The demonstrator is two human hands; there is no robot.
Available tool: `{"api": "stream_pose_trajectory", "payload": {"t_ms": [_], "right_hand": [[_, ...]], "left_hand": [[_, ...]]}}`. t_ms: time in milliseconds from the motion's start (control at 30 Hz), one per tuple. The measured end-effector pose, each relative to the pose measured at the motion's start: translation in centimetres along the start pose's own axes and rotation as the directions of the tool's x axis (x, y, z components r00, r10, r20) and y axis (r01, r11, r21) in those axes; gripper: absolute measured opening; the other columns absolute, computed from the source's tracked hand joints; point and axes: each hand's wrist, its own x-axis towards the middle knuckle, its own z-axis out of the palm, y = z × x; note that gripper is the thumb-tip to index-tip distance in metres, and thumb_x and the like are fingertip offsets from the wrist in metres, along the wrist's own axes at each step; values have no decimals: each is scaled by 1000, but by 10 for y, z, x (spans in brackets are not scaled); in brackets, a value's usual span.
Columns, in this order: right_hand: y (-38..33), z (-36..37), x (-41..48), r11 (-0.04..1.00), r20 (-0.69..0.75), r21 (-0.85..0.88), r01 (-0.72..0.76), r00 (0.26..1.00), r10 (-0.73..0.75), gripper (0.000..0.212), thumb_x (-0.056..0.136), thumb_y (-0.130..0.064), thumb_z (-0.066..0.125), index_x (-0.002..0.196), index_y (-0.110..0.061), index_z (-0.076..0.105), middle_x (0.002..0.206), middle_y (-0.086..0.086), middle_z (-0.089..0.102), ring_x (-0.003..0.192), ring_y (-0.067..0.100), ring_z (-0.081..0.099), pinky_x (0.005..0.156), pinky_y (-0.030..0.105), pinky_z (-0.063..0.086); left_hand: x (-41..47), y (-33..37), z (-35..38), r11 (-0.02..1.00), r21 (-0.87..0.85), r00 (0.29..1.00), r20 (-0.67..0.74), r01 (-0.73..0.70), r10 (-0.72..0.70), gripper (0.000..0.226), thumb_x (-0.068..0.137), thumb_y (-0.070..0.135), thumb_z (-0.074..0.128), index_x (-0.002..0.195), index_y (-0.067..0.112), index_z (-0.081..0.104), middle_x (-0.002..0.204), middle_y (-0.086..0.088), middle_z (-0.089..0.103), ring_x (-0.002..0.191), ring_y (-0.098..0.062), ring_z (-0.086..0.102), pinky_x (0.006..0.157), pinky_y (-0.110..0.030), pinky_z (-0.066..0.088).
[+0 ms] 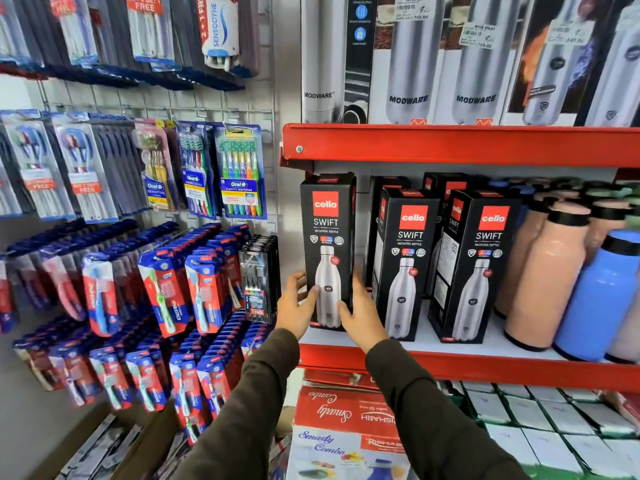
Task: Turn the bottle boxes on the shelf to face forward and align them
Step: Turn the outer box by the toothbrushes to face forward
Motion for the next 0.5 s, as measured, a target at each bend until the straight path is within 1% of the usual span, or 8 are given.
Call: {"api": "stream_pose_trajectory", "payload": {"t_ms": [100, 200, 300, 400, 500], "right_hand": [[3, 3, 1, 1000, -17, -2, -18, 1000, 18, 76, 95, -4, 50, 156, -16, 7, 162, 6, 24, 148, 22, 28, 118, 25, 21], [5, 4, 1, 999, -27, 30, -35, 999, 36, 76, 94, 1, 50, 156, -18, 10, 158, 7, 32, 145, 22, 34, 109, 17, 22], [9, 6, 1, 999, -32, 36, -40, 999, 41, 76, 93, 3, 49, 155, -20, 12, 152, 11, 41, 139, 25, 42, 109, 24, 31], [12, 10, 0, 997, -48, 53, -48, 998, 50, 76, 92, 5, 48, 154, -23, 14, 148, 11, 47, 135, 24, 48, 111, 29, 37], [13, 11, 1, 997, -64, 54, -49, 997, 52, 76, 92, 4, 47, 154, -25, 13, 144, 13, 50, 131, 27, 52, 111, 39, 43]], "left_hand": [[-2, -3, 4, 1000, 20, 1000, -19, -7, 7, 38, 94, 20, 58, 130, 16, 46, 126, 1, 55, 116, -18, 57, 102, -33, 46], [-3, -8, 7, 999, 27, 999, -34, -22, 22, 38, 94, 19, 59, 130, 15, 47, 125, 3, 55, 115, -14, 55, 102, -31, 45], [-6, -13, 9, 999, 36, 998, -53, -18, 20, 38, 93, 18, 60, 129, 14, 47, 124, 3, 56, 113, -10, 56, 99, -27, 45], [-9, -16, 11, 999, 35, 998, -51, -28, 30, 38, 94, 16, 58, 130, 15, 47, 126, 4, 57, 115, -8, 56, 94, -13, 42], [-8, -14, 11, 999, 37, 998, -49, -28, 29, 38, 94, 15, 57, 131, 14, 47, 125, 6, 56, 116, -8, 54, 87, 0, 41]]}}
